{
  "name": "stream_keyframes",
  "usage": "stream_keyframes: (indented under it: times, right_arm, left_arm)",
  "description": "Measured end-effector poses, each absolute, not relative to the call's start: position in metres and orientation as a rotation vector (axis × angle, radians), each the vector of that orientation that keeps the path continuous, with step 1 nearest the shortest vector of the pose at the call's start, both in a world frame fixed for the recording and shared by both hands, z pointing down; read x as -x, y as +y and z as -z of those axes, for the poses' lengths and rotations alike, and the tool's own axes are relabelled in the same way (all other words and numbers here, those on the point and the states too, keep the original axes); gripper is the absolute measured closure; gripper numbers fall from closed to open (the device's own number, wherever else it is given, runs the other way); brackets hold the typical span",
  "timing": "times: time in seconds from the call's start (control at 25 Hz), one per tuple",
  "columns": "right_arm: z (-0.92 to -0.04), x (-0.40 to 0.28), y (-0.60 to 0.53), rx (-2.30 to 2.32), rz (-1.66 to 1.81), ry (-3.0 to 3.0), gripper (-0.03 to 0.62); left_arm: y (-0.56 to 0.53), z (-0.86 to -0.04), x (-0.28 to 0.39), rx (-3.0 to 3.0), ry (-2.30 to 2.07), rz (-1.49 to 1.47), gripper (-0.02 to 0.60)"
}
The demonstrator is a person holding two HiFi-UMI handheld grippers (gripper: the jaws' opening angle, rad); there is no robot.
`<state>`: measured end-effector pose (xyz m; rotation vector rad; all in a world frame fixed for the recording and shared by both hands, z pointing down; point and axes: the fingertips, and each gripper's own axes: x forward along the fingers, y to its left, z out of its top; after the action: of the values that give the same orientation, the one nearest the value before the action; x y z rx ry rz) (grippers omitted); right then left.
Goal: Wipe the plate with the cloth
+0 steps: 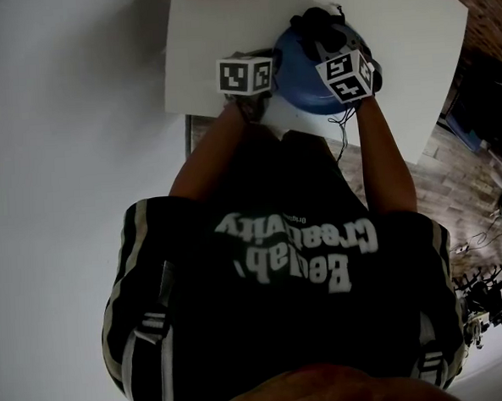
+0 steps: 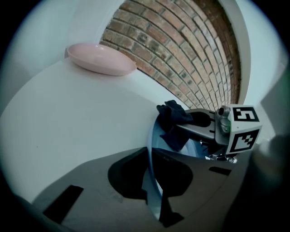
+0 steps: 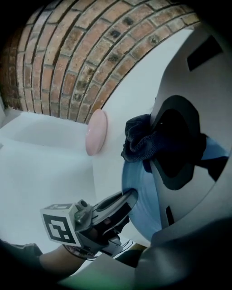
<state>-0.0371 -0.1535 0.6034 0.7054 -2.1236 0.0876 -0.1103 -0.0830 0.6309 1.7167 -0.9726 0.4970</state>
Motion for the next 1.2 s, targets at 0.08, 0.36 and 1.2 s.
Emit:
stream_keyframes:
  times: [0.08, 0.36, 1.2]
  right_arm:
    - [-0.605, 0.028, -0.154, -0.725, -0.097, -2.108, 0.516]
    - [-0.605, -0.001, -0.146, -0.776, -0.135, -2.067, 0.516]
    - [-0.611, -0.061, -0.094, -0.733, -0.210, -2.083, 0.514]
  left_arm:
    - [-0.082, -0.632, 0.112, -1.719, -0.980, -0.492, 0.569]
    - [-0.078, -0.633, 0.116, -1.719, -0.984, -0.480, 0.569]
    - [-0.092, -0.638, 0.103, -1.703, -1.015, -0.467, 0.569]
